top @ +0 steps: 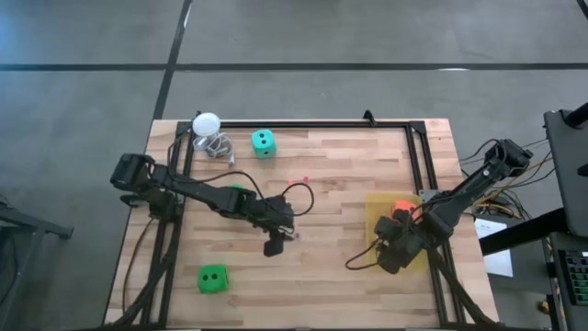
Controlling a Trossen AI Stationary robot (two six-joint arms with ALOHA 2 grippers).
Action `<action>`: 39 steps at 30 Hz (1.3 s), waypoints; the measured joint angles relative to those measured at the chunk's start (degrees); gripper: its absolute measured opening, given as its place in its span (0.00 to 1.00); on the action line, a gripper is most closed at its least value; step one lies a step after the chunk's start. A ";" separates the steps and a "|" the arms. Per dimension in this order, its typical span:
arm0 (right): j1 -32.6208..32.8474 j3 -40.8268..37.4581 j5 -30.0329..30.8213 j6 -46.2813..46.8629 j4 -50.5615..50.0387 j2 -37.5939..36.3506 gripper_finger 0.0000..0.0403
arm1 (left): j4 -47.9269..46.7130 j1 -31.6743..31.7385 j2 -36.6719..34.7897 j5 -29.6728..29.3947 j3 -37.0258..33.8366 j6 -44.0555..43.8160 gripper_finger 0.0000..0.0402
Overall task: Pick & Place Dice
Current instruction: Put the small violet dice into the yellow bin
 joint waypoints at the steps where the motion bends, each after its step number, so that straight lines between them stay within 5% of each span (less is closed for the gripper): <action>1: 0.00 0.13 0.22 -0.14 -0.03 0.00 0.42 | 0.16 0.00 0.13 -0.68 0.00 0.00 0.48; 16: 0.00 0.77 2.60 -2.17 -0.01 -0.04 0.36 | -0.22 -0.02 10.69 -1.85 4.51 9.46 0.52; 39: 0.13 0.68 2.71 -3.00 1.56 -0.04 0.30 | -1.79 -0.02 15.41 -5.27 5.57 23.44 0.51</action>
